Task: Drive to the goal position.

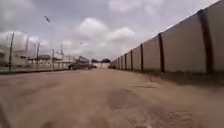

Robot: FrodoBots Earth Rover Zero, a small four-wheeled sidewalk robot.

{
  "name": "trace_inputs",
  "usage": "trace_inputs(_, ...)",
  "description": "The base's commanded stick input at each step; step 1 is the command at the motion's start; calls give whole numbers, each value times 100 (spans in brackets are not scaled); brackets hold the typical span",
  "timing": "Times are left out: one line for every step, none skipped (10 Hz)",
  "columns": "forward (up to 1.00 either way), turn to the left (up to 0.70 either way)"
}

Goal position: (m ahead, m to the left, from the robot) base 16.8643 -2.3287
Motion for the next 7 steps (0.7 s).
trace_inputs(70, 0)
trace_inputs(70, 0)
trace_inputs(70, 0)
trace_inputs(70, 0)
trace_inputs(70, 0)
trace_inputs(70, 0)
trace_inputs(70, 0)
